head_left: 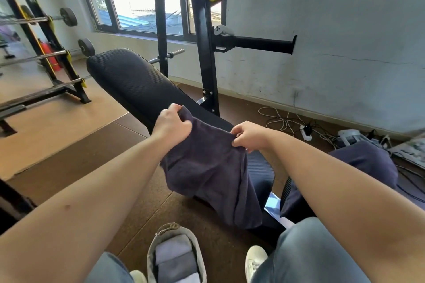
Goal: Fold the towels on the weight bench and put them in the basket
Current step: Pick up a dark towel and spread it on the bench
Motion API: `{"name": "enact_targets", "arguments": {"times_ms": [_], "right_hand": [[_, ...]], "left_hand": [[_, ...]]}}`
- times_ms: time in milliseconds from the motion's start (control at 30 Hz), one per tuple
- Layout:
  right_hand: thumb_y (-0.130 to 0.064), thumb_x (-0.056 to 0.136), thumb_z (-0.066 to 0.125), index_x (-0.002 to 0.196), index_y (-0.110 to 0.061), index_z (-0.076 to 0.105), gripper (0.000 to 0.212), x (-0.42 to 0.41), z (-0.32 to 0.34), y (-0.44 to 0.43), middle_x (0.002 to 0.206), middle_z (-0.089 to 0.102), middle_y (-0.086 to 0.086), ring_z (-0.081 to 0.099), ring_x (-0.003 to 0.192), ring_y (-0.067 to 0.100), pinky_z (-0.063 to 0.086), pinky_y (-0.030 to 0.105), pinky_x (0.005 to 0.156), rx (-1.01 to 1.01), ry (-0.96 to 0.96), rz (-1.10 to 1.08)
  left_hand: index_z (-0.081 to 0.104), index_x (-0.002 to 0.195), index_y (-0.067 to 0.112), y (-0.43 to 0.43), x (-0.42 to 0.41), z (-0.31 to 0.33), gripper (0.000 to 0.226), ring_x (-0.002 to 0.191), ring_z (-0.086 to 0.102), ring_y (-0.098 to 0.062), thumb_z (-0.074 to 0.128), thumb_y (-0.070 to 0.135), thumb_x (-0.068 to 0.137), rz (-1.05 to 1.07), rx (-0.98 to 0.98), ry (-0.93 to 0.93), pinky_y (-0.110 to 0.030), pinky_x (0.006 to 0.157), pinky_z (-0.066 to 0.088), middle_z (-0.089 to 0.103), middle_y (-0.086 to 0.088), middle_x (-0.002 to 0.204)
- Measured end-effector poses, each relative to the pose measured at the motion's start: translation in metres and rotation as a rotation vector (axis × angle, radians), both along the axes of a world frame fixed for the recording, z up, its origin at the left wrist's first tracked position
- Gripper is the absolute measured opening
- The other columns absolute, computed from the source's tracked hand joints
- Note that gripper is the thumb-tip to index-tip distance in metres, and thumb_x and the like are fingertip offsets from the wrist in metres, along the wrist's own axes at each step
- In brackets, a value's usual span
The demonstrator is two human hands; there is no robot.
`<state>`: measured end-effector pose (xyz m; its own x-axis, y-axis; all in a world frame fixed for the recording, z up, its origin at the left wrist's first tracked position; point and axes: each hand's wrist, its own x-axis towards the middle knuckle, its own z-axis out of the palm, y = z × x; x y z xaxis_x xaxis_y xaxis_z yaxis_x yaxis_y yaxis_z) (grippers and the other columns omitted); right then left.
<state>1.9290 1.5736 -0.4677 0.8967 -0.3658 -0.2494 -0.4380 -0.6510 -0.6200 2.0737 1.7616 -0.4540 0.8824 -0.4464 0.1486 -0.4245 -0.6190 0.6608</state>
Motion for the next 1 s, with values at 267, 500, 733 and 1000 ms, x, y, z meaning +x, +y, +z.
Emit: {"name": "enact_targets", "arguments": {"times_ms": [267,500,733,1000], "right_hand": [[-0.009,0.097,0.062,0.095,-0.026,0.072,0.020,0.009,0.016,0.021,0.084,0.069,0.001,0.062,0.072,0.008,0.049,0.019,0.060,0.237,-0.297,0.072],[-0.018,0.082,0.068,0.087,-0.027,0.064,0.012,-0.001,0.015,0.017,0.091,0.067,-0.002,0.063,0.081,0.016,0.049,0.027,0.063,-0.158,-0.025,0.107],[-0.013,0.080,0.064,0.087,-0.027,0.062,0.016,-0.011,-0.005,0.012,0.097,0.067,0.003,0.066,0.087,0.024,0.053,0.030,0.066,-0.240,0.080,0.058],[-0.014,0.079,0.065,0.101,-0.020,0.070,0.023,-0.019,0.014,0.013,0.099,0.069,0.002,0.063,0.095,0.023,0.054,0.033,0.080,-0.346,0.060,0.057]], "left_hand": [[0.068,0.112,0.028,-0.012,-0.021,-0.014,0.026,0.108,0.063,-0.023,0.069,0.034,0.087,-0.540,0.218,-0.074,-0.046,0.093,0.055,0.067,0.003,0.113],[0.063,0.080,0.027,-0.002,-0.015,-0.013,0.015,0.078,0.066,-0.014,0.076,0.030,0.088,-0.446,0.051,-0.048,-0.024,0.065,0.051,0.069,0.004,0.083],[0.059,0.084,0.030,0.018,-0.008,-0.004,0.015,0.077,0.061,-0.013,0.072,0.029,0.092,-0.349,0.061,-0.216,-0.024,0.062,0.043,0.065,0.008,0.082],[0.061,0.087,0.028,0.053,0.022,0.018,0.015,0.085,0.060,-0.023,0.068,0.040,0.092,-0.101,0.165,-0.367,-0.032,0.069,0.043,0.064,0.004,0.087]]}}
